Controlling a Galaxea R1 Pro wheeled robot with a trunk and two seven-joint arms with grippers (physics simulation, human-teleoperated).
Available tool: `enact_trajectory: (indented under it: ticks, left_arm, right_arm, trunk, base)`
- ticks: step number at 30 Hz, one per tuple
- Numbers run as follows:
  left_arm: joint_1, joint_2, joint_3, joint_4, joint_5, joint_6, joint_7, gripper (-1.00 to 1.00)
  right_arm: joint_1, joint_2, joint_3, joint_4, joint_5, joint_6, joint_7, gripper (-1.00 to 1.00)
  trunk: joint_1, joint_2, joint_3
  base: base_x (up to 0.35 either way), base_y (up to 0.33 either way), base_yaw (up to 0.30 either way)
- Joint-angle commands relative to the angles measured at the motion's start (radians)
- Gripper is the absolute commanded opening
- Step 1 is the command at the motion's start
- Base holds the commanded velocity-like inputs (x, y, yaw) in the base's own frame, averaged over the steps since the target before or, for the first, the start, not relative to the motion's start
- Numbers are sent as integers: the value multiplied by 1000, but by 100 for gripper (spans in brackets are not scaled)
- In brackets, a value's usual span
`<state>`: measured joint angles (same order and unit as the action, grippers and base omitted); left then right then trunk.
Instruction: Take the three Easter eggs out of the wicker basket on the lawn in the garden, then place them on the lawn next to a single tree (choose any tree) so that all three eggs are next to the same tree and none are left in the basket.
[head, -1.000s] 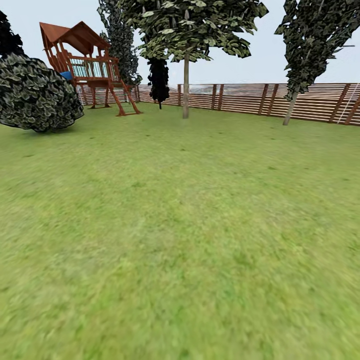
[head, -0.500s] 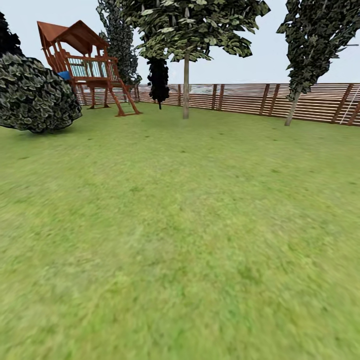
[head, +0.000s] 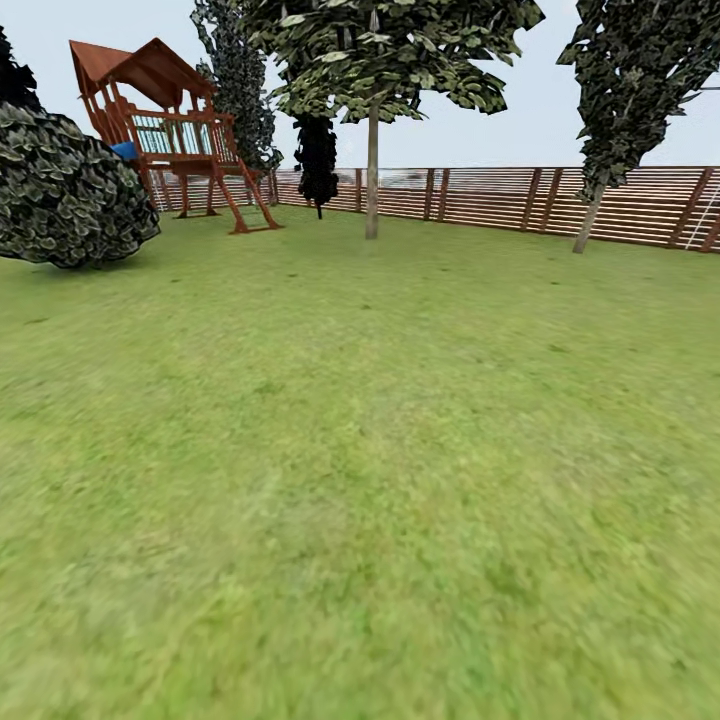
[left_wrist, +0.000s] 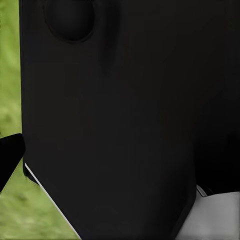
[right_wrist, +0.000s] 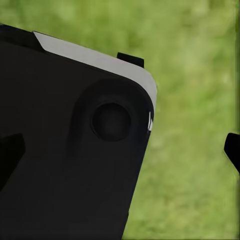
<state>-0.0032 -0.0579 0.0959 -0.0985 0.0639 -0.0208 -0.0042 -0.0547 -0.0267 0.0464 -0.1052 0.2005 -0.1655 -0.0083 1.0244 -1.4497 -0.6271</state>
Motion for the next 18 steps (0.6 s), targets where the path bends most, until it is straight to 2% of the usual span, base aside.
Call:
enact_trajectory:
  ticks: [1,7,13,18]
  left_arm:
    - [0,0,5,0,7,-2,0,100]
    - [-1,0,5,0,7,-2,0,100]
    - [0,0,5,0,7,-3,0,100]
    - [-1,0,5,0,7,-2,0,100]
  right_arm:
    - [-1,0,4,1,3,-2,-1,100]
    - [-1,-4,4,9,-1,-3,1,100]
    - [-1,-1,7,78,7,-4,8,100]
    - [-1,-2,9,86,13,-4,14,100]
  trunk:
    - [1,0,-1]
    - [1,0,-1]
    - [1,0,-1]
    - [1,0,-6]
  base:
    - [339,0,0]
    - [339,0,0]
    - [338,0,9]
    - [339,0,172]
